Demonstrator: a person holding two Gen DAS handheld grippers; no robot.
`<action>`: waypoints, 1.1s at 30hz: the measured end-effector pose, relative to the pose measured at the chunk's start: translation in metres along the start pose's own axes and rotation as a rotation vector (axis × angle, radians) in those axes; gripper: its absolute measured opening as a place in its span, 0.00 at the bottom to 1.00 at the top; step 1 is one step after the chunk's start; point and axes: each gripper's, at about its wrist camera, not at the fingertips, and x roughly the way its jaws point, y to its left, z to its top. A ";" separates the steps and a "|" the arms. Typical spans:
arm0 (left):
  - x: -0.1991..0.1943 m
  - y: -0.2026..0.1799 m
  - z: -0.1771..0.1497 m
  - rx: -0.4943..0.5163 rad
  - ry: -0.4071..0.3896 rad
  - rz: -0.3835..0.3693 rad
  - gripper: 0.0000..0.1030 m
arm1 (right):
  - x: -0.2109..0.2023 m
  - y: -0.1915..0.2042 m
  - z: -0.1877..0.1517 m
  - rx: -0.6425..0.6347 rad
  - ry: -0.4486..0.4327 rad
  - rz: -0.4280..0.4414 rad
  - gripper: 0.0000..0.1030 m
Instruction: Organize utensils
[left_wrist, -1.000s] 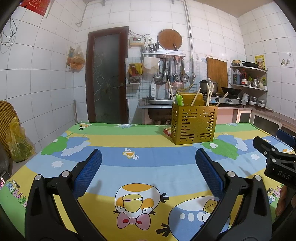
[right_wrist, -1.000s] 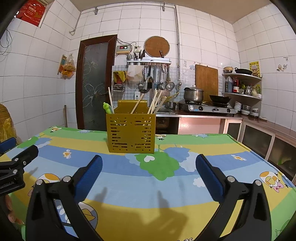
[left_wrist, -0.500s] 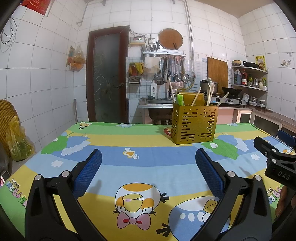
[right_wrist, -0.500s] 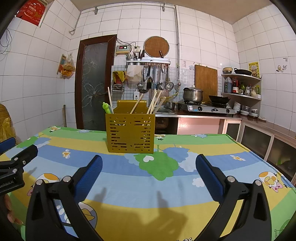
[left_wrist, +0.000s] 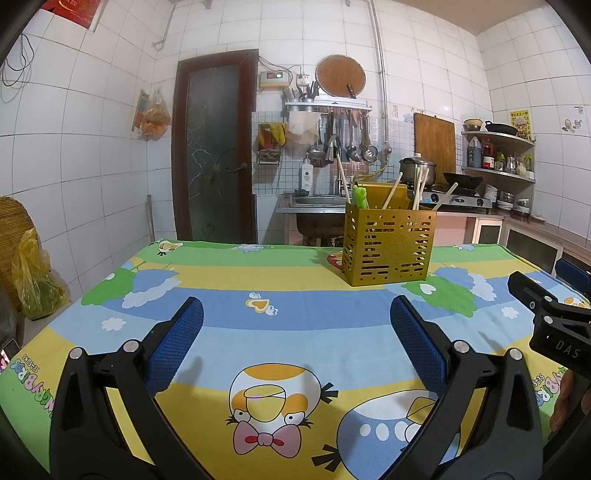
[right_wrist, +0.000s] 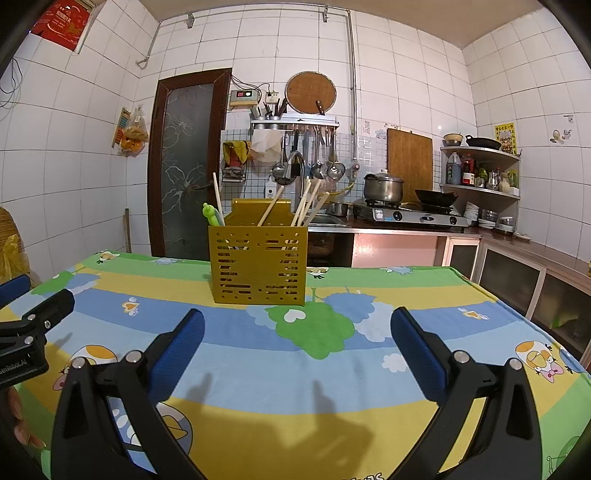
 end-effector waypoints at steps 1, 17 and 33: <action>0.000 0.000 0.000 0.000 0.000 0.000 0.95 | 0.000 0.001 0.000 0.000 0.000 0.000 0.96; 0.000 0.000 0.000 -0.001 0.000 0.000 0.95 | -0.002 -0.002 0.000 0.001 0.001 -0.005 0.96; 0.001 -0.001 0.000 0.001 -0.001 0.000 0.95 | -0.003 -0.004 0.000 0.001 0.000 -0.005 0.96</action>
